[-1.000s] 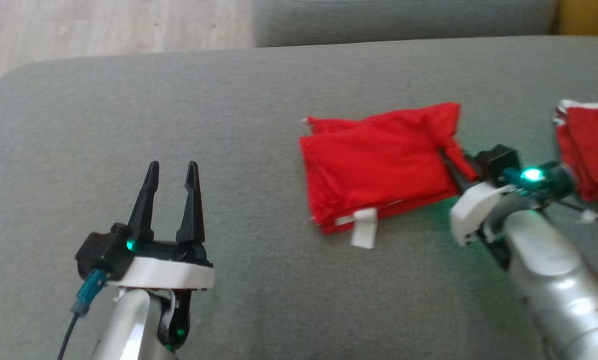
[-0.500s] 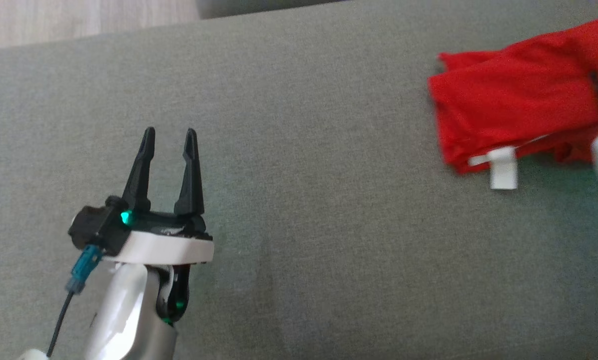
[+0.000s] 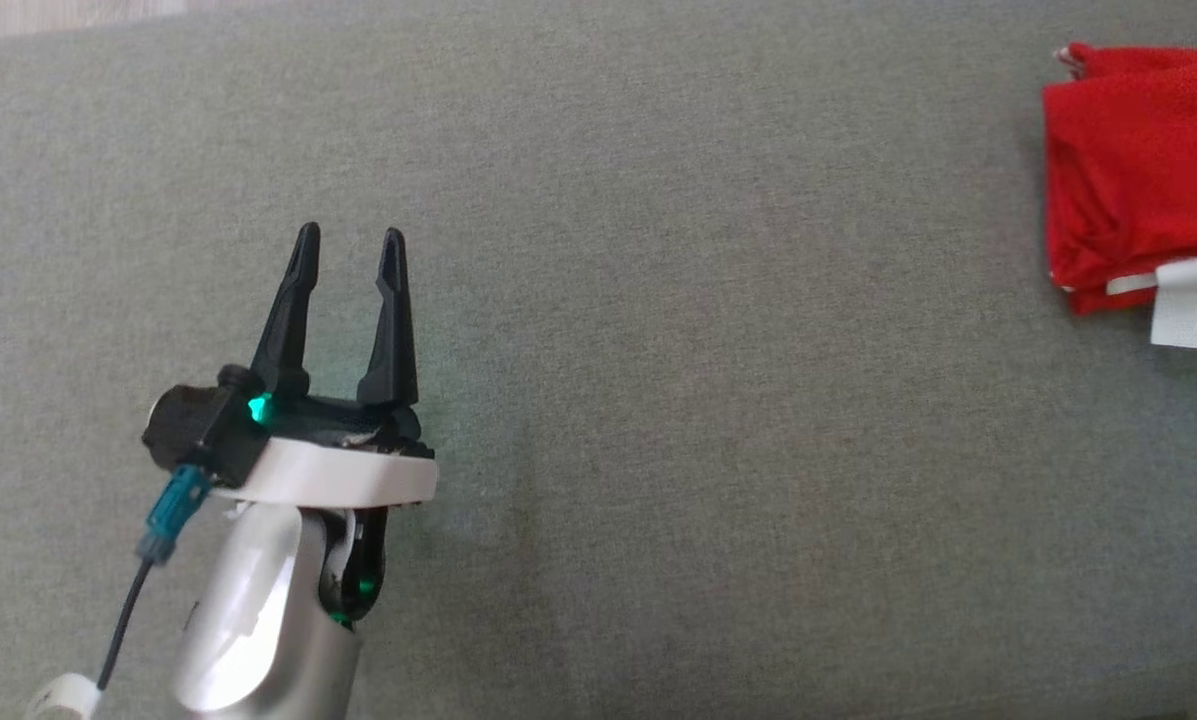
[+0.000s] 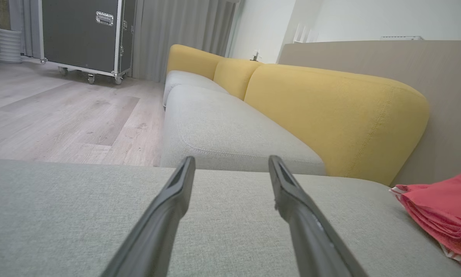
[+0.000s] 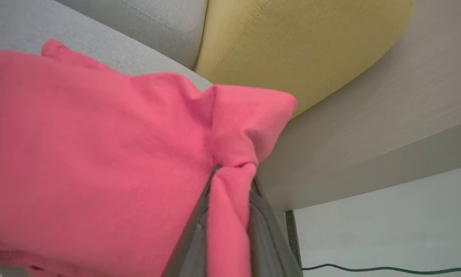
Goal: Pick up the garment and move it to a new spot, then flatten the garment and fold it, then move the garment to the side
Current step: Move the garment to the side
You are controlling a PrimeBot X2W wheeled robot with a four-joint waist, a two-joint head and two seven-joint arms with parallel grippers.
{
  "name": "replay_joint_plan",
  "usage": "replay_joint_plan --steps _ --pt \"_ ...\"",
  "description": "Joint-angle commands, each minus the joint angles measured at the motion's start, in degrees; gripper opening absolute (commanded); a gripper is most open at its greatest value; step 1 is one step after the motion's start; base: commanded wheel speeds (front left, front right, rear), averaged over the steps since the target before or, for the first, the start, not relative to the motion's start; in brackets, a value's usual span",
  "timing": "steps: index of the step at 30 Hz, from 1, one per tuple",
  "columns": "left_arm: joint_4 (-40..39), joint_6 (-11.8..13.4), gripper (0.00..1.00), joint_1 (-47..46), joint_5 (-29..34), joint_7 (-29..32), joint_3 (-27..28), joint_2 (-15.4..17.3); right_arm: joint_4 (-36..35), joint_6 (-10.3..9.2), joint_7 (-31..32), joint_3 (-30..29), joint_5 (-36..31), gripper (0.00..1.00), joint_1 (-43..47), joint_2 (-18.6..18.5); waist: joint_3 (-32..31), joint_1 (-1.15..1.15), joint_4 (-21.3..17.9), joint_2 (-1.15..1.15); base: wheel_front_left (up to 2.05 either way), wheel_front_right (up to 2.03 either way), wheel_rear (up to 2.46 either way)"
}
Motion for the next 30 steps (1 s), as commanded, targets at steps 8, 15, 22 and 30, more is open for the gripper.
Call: replay_joint_plan --steps 8,15,22,30 --pt "-1.59 0.09 1.0 -2.54 0.37 -0.37 2.14 0.44 -1.89 0.19 0.48 -5.51 -2.49 0.0 2.55 0.16 1.35 -0.01 0.1 0.0 0.0 0.0 0.0" --pt "-0.99 0.09 1.0 -2.08 0.77 -0.37 2.93 0.44 -5.04 0.19 1.11 -9.48 -5.63 1.0 4.17 3.08 -0.02 -0.01 -0.41 0.0 0.0 0.0 0.0" --pt "-0.78 0.09 1.0 -0.52 0.53 -0.37 3.66 0.44 -10.69 0.19 1.48 -11.9 -7.59 1.0 5.44 6.95 -3.93 -0.01 -0.72 0.0 0.0 0.0 0.0" --pt "-1.45 0.09 1.0 3.14 0.37 -0.37 6.7 0.44 -21.57 0.19 -1.76 -12.58 -3.6 1.0 6.95 19.62 -11.0 -0.01 -0.93 0.0 0.0 0.0 0.0"
